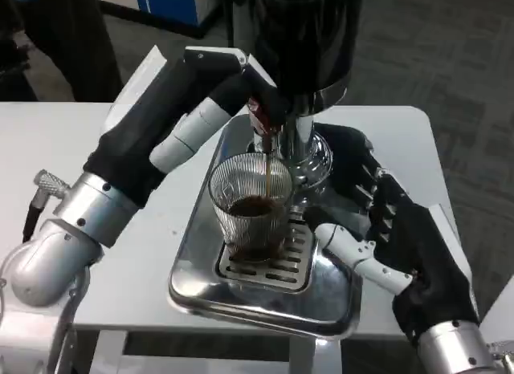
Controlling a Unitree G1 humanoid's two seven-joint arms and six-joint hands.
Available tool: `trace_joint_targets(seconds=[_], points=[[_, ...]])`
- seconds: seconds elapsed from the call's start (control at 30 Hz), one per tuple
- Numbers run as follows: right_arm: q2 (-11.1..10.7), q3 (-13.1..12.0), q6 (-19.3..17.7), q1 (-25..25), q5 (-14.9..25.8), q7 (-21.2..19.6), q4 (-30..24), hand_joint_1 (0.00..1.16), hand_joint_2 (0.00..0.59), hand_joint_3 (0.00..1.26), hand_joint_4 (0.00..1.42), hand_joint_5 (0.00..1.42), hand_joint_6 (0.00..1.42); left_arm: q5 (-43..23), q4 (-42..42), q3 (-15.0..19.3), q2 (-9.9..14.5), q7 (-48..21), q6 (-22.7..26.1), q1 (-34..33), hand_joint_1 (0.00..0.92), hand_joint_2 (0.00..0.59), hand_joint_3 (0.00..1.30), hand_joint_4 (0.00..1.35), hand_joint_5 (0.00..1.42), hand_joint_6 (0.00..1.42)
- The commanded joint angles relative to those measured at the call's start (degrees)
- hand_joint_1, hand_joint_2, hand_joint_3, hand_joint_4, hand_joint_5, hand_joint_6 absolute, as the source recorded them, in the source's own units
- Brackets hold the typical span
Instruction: Grasp the cup under the faucet to collect the drink, then remove the cup.
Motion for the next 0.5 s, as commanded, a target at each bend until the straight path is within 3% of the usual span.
trace_joint_targets(seconds=[0.03, 0.5], points=[[0.2, 0.7, -1.5, -0.7, 0.2, 0.2, 0.8, 0.78, 0.195, 0.11, 0.12, 0.17, 0.35, 1.9, 1.9, -0.6, 1.3, -0.2, 2.3, 3.1, 0.000, 0.069, 0.88, 0.79, 0.58, 0.36], [-1.1, 2.2, -1.4, -2.2, -0.4, 2.0, 1.4, 0.79, 0.170, 0.07, 0.10, 0.16, 0.33, 1.8, 2.8, -0.7, 1.5, 0.0, 2.2, 2.7, 0.000, 0.071, 0.88, 0.80, 0.58, 0.36]])
